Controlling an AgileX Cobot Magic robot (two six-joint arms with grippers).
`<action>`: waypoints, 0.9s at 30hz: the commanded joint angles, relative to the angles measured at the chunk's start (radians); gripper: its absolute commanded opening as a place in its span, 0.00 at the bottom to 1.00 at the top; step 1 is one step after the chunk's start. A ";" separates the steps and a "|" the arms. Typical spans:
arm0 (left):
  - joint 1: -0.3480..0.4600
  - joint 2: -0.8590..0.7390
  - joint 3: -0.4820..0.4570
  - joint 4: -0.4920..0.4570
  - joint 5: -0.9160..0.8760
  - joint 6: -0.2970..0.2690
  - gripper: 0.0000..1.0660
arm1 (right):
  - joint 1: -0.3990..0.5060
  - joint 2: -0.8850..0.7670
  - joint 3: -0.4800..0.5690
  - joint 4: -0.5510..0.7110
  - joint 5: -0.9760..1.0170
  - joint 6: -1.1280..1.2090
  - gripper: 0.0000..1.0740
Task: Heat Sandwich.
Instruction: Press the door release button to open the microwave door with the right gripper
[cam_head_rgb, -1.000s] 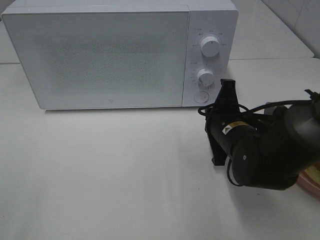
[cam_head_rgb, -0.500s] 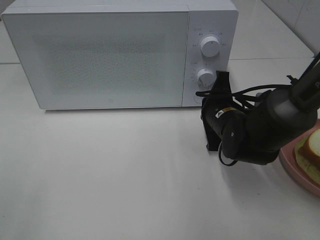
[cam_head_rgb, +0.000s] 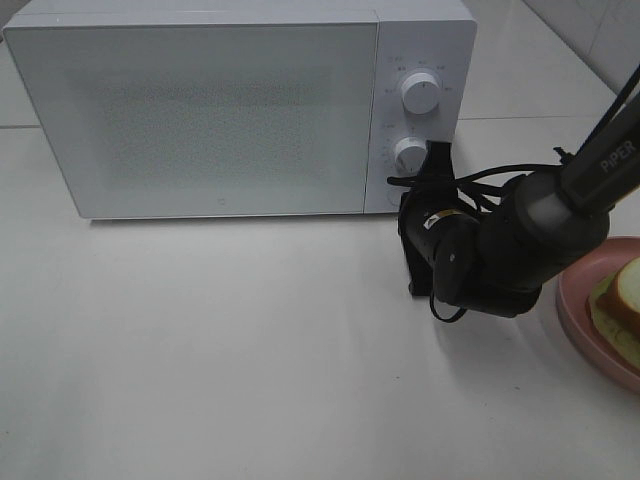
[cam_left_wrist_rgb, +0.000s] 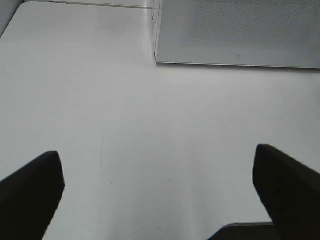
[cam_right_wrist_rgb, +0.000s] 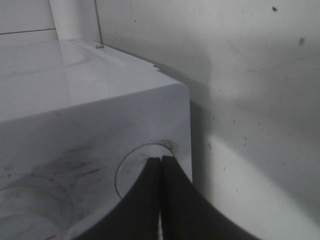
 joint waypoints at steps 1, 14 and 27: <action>0.005 -0.023 0.002 -0.007 -0.013 0.002 0.91 | -0.003 0.008 -0.010 -0.008 -0.010 -0.006 0.00; 0.005 -0.023 0.002 -0.007 -0.013 0.002 0.91 | -0.003 0.047 -0.072 -0.051 0.002 -0.005 0.00; 0.005 -0.023 0.002 -0.007 -0.013 0.002 0.91 | -0.003 0.052 -0.072 -0.004 -0.089 -0.012 0.00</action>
